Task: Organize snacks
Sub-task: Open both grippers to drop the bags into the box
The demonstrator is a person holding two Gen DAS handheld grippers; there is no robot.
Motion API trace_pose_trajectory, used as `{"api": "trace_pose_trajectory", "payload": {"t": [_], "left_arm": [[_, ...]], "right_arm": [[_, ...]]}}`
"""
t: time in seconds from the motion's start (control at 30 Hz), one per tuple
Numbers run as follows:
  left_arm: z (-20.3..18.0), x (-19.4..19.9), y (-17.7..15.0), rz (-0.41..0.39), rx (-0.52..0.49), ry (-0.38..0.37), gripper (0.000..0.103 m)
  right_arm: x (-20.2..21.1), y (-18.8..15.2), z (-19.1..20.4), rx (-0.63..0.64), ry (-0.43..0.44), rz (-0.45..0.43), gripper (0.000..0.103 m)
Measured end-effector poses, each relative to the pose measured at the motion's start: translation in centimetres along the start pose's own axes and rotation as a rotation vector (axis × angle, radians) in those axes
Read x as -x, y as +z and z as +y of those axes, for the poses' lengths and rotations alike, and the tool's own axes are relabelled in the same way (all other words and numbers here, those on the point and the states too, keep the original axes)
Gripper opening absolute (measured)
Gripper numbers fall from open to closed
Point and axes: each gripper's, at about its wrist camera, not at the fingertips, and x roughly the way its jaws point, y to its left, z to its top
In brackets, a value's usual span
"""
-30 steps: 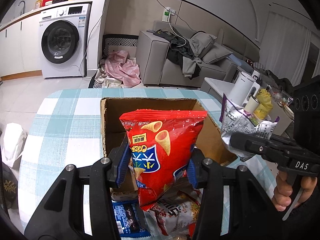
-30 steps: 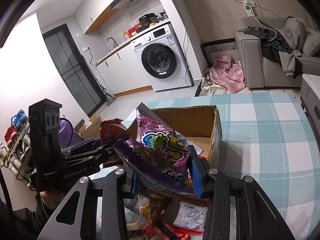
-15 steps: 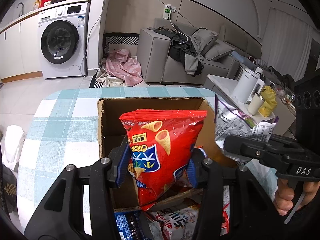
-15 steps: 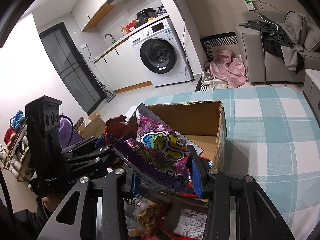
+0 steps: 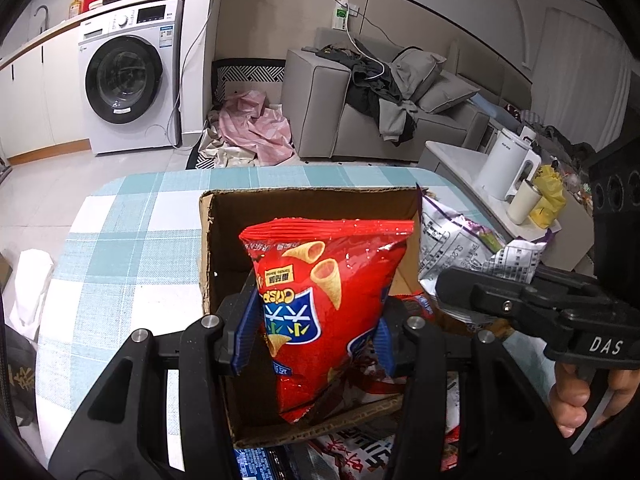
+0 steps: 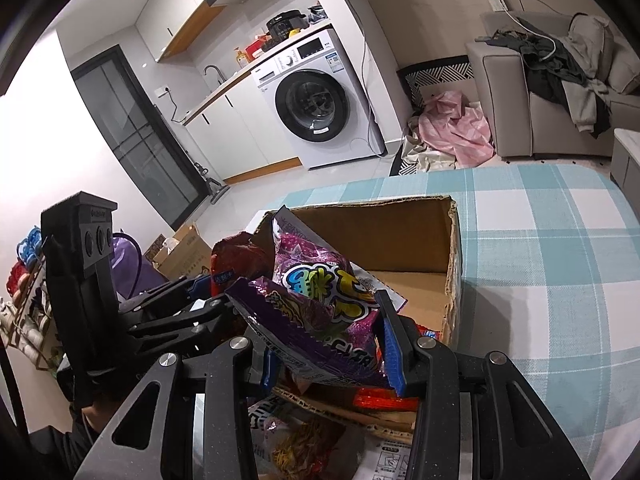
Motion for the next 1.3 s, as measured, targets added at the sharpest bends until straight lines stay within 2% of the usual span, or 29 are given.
{"api": "trace_pose_trajectory", "payload": {"t": [0.37,0.87,0.93,1.0,1.07,1.13,1.27,1.3], "left_arm": [[-0.1,-1.4,0.1,0.016,0.016,0.004,0.045],[0.1,-1.3,0.2,0.010,0.031,0.017,0.046],[-0.2,-1.3,0.4,0.021,0.032,0.016,0.049],[-0.3,-1.1,0.4,0.026,0.029,0.017,0.061],[-0.4,-0.8,0.4,0.023,0.026,0.021,0.068],[-0.6,-0.3,0.4,0.023,0.028,0.034,0.080],[-1.1,0.8,0.2,0.022,0.027,0.026,0.088],[-1.3,1.4,0.0,0.015,0.022,0.028,0.092]], "right_arm": [[-1.3,0.2,-0.2,-0.036,-0.024,0.023,0.042],[-1.8,0.7,-0.2,-0.041,-0.052,0.024,0.042],[-1.6,0.7,-0.1,-0.039,-0.054,0.014,0.047],[-1.1,0.8,-0.3,-0.045,-0.061,-0.010,0.056],[-0.5,0.8,-0.5,-0.052,-0.061,-0.028,0.057],[0.1,0.8,-0.7,-0.054,-0.064,-0.037,0.065],[1.4,0.6,-0.6,-0.047,-0.047,-0.045,0.079],[1.7,0.5,-0.6,-0.046,-0.041,-0.045,0.085]]}}
